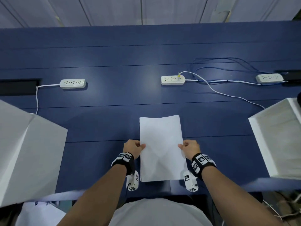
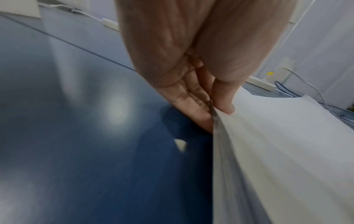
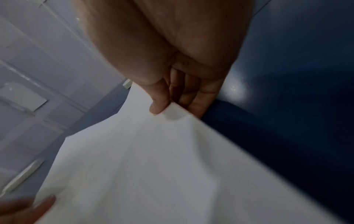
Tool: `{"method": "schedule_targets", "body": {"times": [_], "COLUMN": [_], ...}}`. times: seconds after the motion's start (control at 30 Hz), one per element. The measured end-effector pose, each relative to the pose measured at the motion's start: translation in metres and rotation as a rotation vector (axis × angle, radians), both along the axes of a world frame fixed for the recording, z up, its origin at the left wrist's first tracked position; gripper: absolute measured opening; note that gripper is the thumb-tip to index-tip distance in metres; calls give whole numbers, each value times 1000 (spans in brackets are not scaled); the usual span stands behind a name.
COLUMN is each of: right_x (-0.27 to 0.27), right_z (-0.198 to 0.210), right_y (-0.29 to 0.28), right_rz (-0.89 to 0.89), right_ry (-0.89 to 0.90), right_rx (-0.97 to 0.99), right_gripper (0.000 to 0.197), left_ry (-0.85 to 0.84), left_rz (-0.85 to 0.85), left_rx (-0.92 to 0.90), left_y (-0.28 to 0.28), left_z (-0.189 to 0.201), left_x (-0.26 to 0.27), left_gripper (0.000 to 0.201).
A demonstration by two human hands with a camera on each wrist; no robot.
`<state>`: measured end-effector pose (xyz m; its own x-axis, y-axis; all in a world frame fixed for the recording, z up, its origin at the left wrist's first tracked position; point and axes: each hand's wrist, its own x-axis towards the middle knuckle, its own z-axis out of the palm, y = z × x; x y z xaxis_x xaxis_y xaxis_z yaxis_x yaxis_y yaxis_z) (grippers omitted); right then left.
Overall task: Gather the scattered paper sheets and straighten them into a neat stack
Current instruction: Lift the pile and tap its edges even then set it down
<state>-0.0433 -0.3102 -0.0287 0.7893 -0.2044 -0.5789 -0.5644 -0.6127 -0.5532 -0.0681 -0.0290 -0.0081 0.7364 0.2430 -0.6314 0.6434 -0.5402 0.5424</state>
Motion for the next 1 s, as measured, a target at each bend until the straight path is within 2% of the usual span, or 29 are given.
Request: {"method": "schedule_targets", "body": {"times": [0.23,0.43,0.67,1.0], "right_x": [7,7,4,9], "right_z": [23,23,16,21], "right_y": [0,0,-5,-4], "right_rz": [69,27,-42,-44], "right_ry": [14,-5,-13,35], "right_rx": [-65,-39,-23,-30], "right_gripper": [29,7,14,14], "left_ry": [-54,-30,-8,3], "left_rz": [24,59,120,133], "left_rx": [116,84,34,39], "left_y": [3,2,7,7], "left_z": [11,8,-2,-1], "left_x": [9,13,12,13], "left_gripper": [29,16,5,8]}}
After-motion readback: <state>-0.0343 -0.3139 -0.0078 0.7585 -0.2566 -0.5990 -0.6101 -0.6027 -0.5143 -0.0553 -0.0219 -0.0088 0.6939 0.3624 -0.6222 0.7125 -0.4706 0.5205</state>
